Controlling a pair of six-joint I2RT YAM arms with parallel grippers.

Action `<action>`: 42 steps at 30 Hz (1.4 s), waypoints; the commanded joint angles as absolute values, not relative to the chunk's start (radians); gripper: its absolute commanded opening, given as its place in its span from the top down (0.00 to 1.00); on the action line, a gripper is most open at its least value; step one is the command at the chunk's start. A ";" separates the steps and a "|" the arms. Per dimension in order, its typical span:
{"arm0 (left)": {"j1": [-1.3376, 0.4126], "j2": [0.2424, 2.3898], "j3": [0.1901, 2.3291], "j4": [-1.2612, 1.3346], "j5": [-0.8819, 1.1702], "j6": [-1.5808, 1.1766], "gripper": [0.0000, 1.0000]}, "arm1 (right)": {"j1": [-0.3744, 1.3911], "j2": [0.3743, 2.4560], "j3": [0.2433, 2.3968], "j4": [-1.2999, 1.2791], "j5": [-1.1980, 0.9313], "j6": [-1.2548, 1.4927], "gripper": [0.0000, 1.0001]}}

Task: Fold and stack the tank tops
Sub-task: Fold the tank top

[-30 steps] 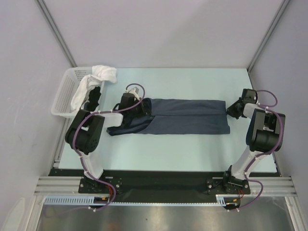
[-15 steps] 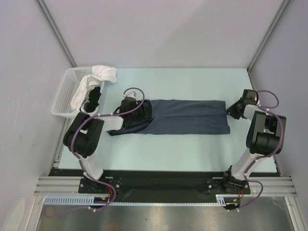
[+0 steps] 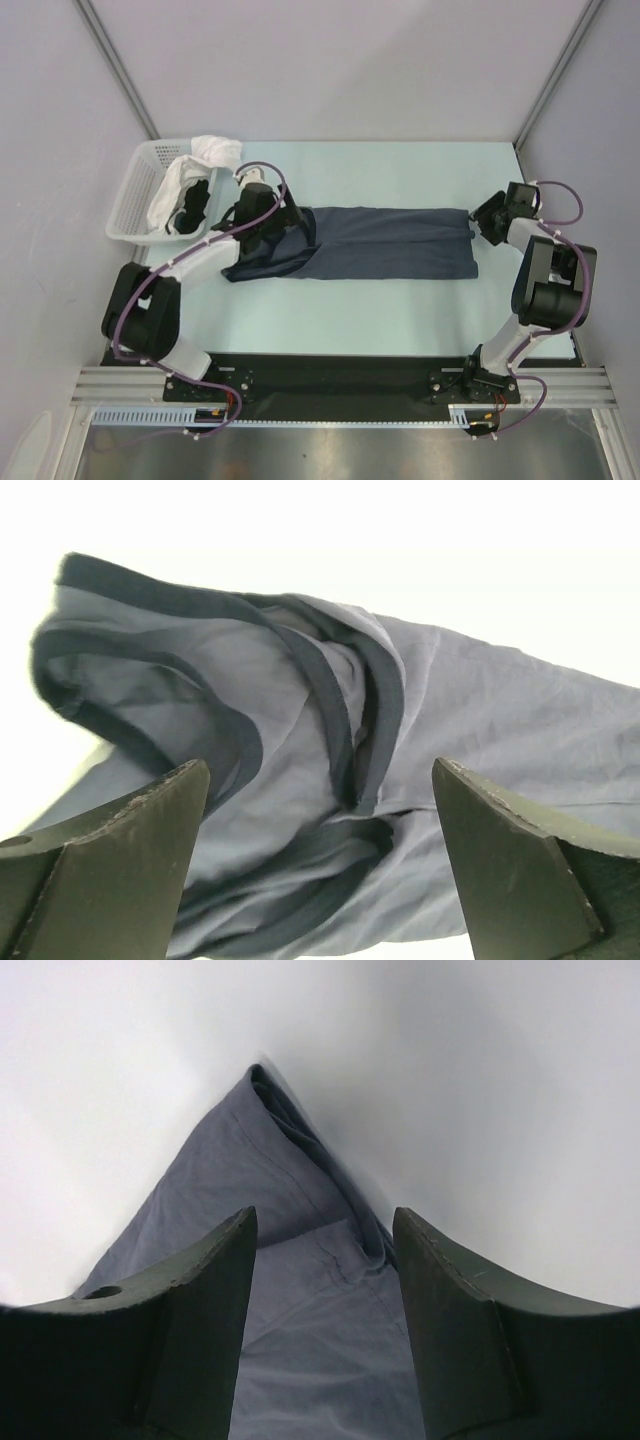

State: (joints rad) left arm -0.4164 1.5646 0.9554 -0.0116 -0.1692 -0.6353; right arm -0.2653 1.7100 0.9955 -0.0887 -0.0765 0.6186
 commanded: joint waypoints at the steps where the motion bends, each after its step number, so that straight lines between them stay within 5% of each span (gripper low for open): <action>1: -0.411 1.445 0.918 -0.064 -0.218 -0.626 0.00 | -0.236 1.750 1.043 -0.060 -0.097 0.588 0.39; 13: -0.411 1.057 0.585 -0.155 -0.262 -0.845 0.04 | -0.181 1.789 1.028 -0.095 -0.028 0.586 0.51; 23: -0.411 0.985 0.477 -0.249 -0.262 -0.980 0.05 | -0.160 1.821 1.002 -0.146 0.064 0.626 0.55; 29: -0.411 1.104 0.457 -0.137 -0.244 -1.043 0.07 | -0.155 1.799 0.986 -0.170 0.098 0.632 0.60; 33: -0.365 1.273 0.543 -0.129 -0.210 -1.040 0.08 | -0.132 1.799 1.005 -0.248 0.187 0.640 0.53; 42: -0.296 1.623 0.765 -0.100 -0.147 -1.058 0.11 | -0.124 1.844 1.043 -0.471 0.225 0.724 0.53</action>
State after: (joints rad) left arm -0.3080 1.5288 0.7216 -0.0818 -0.1883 -1.0313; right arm -0.1261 1.7954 1.0485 -0.2092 0.1673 0.6834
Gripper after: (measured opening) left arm 0.893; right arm 0.464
